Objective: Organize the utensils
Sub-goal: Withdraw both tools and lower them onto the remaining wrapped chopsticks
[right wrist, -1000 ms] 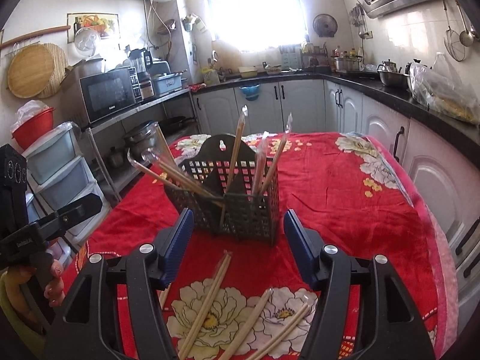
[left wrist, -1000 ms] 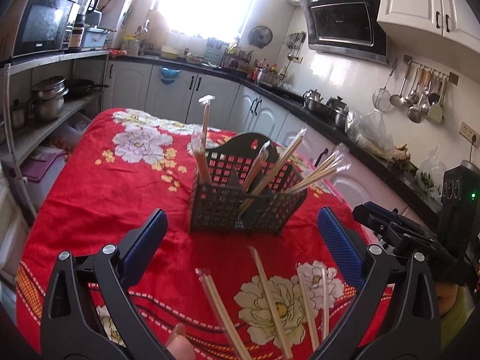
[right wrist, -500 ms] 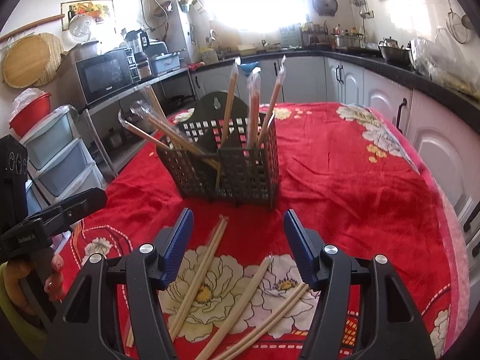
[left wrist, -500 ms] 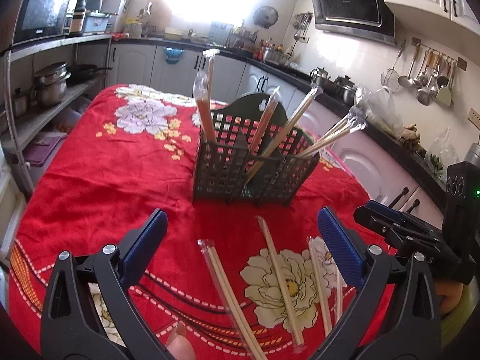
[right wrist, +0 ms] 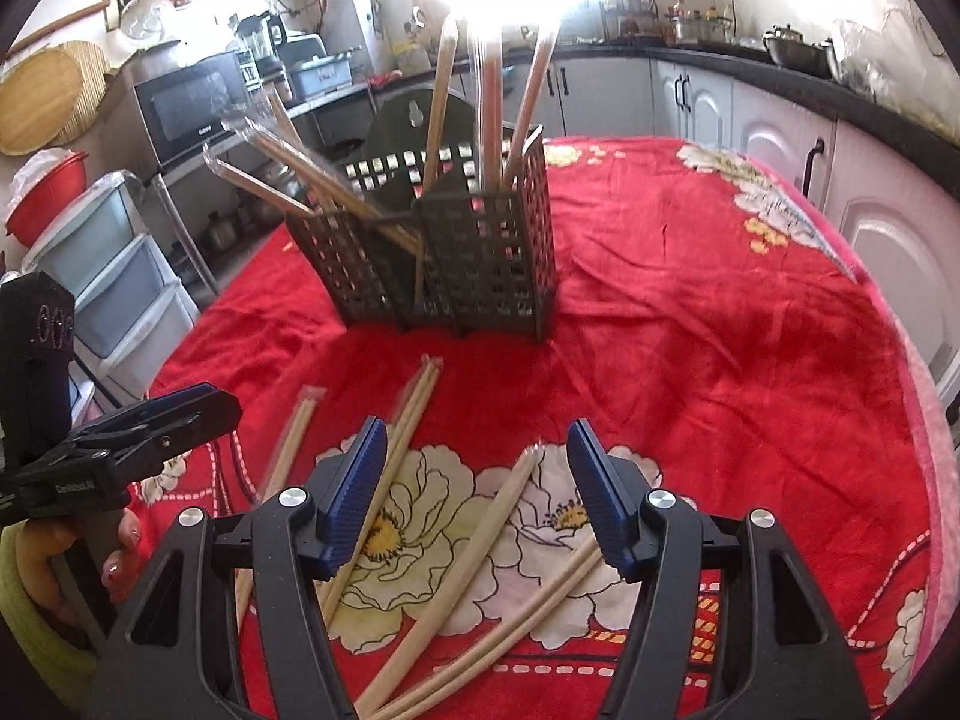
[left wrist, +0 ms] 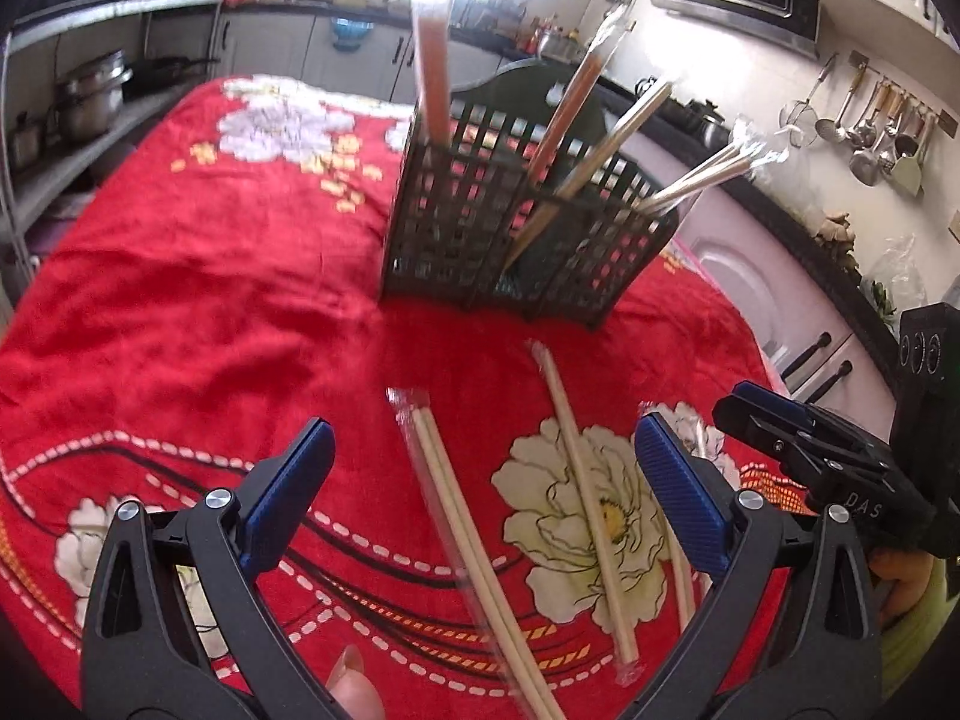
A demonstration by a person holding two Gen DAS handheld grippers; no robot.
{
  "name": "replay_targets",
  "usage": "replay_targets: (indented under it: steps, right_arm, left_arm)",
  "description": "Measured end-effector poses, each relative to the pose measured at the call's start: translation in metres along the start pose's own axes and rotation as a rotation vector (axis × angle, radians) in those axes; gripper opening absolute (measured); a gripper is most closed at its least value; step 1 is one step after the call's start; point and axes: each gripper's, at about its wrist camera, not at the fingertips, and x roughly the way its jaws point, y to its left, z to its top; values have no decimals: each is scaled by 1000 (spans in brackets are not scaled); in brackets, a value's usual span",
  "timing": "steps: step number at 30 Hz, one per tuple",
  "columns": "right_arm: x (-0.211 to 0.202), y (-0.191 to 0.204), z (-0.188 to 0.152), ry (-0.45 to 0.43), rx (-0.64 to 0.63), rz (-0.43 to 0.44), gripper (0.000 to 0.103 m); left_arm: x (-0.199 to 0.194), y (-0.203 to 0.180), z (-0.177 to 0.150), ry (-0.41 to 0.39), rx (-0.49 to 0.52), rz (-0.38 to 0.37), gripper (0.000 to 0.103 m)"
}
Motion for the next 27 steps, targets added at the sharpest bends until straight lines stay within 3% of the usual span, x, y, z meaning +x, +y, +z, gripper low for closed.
replay_targets:
  steps: [7, 12, 22, 27]
  right_arm:
    - [22, -1, -5, 73, 3, 12, 60]
    - [38, -1, -6, 127, 4, 7, 60]
    - [72, -7, -2, 232, 44, -24, 60]
    - [83, -3, 4, 237, 31, -74, 39]
  left_arm:
    - [24, 17, -8, 69, -60, -21, 89]
    - [40, 20, -5, 119, -82, -45, 67]
    - [65, 20, 11, 172, -67, -46, 65]
    - [71, 17, 15, 182, -27, 2, 56]
